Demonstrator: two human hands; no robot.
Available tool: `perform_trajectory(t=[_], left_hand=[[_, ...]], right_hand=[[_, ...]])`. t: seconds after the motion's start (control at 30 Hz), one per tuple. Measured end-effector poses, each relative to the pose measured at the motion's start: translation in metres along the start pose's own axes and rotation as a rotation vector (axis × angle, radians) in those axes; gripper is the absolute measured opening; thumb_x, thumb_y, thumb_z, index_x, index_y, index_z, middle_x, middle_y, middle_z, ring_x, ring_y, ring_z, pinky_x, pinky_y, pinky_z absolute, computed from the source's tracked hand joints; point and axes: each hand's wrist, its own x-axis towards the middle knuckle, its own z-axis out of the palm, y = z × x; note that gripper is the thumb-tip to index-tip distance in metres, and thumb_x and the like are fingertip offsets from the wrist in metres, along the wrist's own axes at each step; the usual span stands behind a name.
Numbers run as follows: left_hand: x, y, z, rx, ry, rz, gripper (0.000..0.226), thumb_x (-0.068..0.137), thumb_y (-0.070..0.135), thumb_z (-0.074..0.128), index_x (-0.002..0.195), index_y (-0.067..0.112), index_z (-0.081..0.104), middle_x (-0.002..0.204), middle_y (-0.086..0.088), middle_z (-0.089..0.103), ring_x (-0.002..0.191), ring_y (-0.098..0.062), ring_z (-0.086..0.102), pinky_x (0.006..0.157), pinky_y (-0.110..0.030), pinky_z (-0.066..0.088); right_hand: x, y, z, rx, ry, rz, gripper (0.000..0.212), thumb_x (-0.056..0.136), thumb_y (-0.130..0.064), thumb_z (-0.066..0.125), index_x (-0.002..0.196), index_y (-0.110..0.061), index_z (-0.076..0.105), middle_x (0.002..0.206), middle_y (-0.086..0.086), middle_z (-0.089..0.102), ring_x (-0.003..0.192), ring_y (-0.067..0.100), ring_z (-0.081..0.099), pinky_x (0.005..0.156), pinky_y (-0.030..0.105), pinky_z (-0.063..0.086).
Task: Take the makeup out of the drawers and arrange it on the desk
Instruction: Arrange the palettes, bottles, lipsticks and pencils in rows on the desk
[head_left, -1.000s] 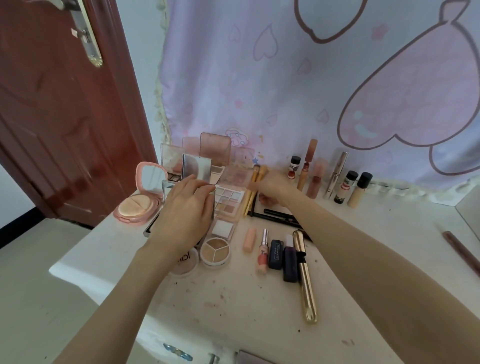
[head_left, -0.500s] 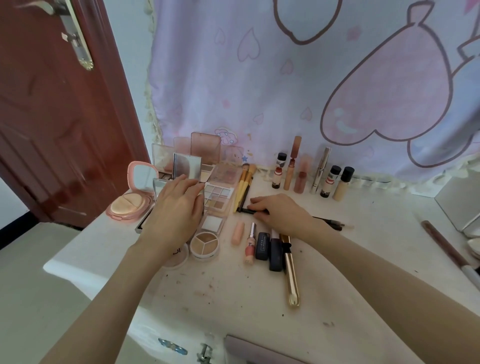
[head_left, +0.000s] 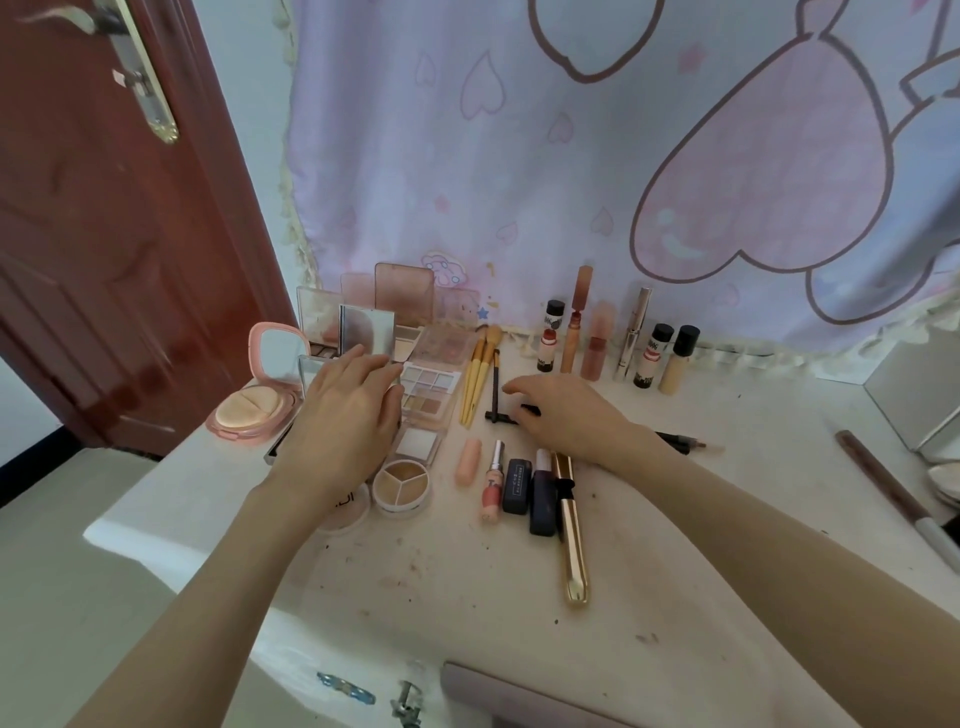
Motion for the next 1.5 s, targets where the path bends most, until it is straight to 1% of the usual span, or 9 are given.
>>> perform_trajectory(t=[0.13, 0.2, 0.3, 0.5, 0.77, 1.07, 1.27, 1.37, 1.5], left_hand=[[-0.001, 0.0, 0.0, 0.005, -0.006, 0.01, 0.033, 0.095, 0.012, 0.045, 0.125, 0.002, 0.055, 0.129, -0.015, 0.054, 0.131, -0.033, 0.036, 0.108, -0.041, 0.025], [-0.001, -0.001, -0.001, 0.003, -0.006, 0.008, 0.034, 0.095, 0.012, 0.045, 0.125, 0.002, 0.055, 0.129, -0.015, 0.054, 0.131, -0.033, 0.035, 0.108, -0.041, 0.024], [-0.001, -0.002, -0.001, 0.008, -0.009, 0.01, 0.034, 0.095, 0.012, 0.044, 0.126, 0.003, 0.054, 0.13, -0.014, 0.053, 0.131, -0.032, 0.035, 0.108, -0.041, 0.024], [0.0, -0.001, 0.003, 0.004, -0.009, 0.016, 0.034, 0.095, 0.012, 0.045, 0.126, 0.001, 0.054, 0.131, -0.015, 0.053, 0.132, -0.033, 0.035, 0.111, -0.047, 0.024], [-0.007, 0.04, 0.017, -0.046, 0.008, 0.141, 0.044, 0.093, 0.017, 0.047, 0.137, 0.01, 0.041, 0.141, -0.011, 0.042, 0.136, -0.029, 0.028, 0.112, -0.051, 0.019], [-0.016, 0.154, 0.063, -0.18, -0.137, 0.325, 0.048, 0.098, 0.028, 0.033, 0.145, 0.022, 0.022, 0.153, 0.003, 0.02, 0.142, -0.013, 0.006, 0.115, -0.028, -0.003], [-0.031, 0.224, 0.092, -0.291, -0.19, 0.47, 0.046, 0.099, 0.026, 0.033, 0.144, 0.018, 0.027, 0.152, -0.001, 0.023, 0.142, -0.015, 0.009, 0.112, -0.022, -0.001], [-0.041, 0.243, 0.104, -0.321, -0.204, 0.501, 0.044, 0.099, 0.024, 0.033, 0.142, 0.017, 0.031, 0.151, -0.001, 0.026, 0.142, -0.014, 0.011, 0.112, -0.021, -0.002], [-0.046, 0.249, 0.116, -0.273, -0.203, 0.502, 0.042, 0.099, 0.025, 0.028, 0.14, 0.017, 0.036, 0.15, 0.001, 0.028, 0.142, -0.014, 0.01, 0.111, -0.02, -0.01]], right_hand=[[0.005, -0.01, 0.007, 0.0, -0.088, -0.048, 0.033, 0.098, -0.026, 0.038, 0.121, -0.01, 0.057, 0.114, 0.007, 0.06, 0.104, 0.025, 0.056, 0.087, 0.038, 0.046], [0.005, -0.011, 0.01, -0.012, -0.106, -0.086, 0.034, 0.099, -0.024, 0.037, 0.12, -0.008, 0.057, 0.121, 0.007, 0.059, 0.112, 0.025, 0.05, 0.093, 0.039, 0.043], [0.003, -0.011, 0.011, -0.01, -0.124, -0.089, 0.042, 0.1, -0.027, 0.034, 0.139, -0.015, 0.042, 0.146, 0.004, 0.04, 0.132, 0.021, 0.036, 0.109, 0.035, 0.03], [-0.001, -0.005, 0.003, 0.041, -0.151, -0.043, 0.042, 0.102, -0.029, 0.031, 0.141, -0.016, 0.04, 0.152, 0.0, 0.031, 0.136, 0.018, 0.033, 0.11, 0.028, 0.023], [-0.04, 0.012, -0.011, 0.141, 0.039, 0.039, 0.043, 0.099, -0.03, 0.04, 0.141, -0.021, 0.039, 0.151, -0.003, 0.033, 0.137, 0.013, 0.03, 0.11, 0.025, 0.021], [-0.145, 0.095, -0.033, -0.006, 0.352, 0.403, 0.039, 0.098, -0.027, 0.042, 0.134, -0.014, 0.047, 0.139, 0.002, 0.048, 0.128, 0.019, 0.041, 0.107, 0.028, 0.027], [-0.176, 0.139, -0.042, -0.193, 0.262, 0.676, 0.038, 0.096, -0.017, 0.039, 0.131, -0.003, 0.043, 0.129, 0.014, 0.049, 0.118, 0.03, 0.044, 0.098, 0.035, 0.033], [-0.176, 0.149, -0.048, -0.266, 0.151, 0.729, 0.048, 0.094, -0.011, 0.04, 0.142, -0.011, 0.033, 0.123, 0.013, 0.05, 0.113, 0.03, 0.048, 0.089, 0.034, 0.04], [-0.169, 0.154, -0.05, -0.277, 0.142, 0.7, 0.051, 0.09, -0.003, 0.041, 0.14, -0.012, 0.037, 0.12, 0.015, 0.049, 0.111, 0.031, 0.047, 0.086, 0.034, 0.042]])
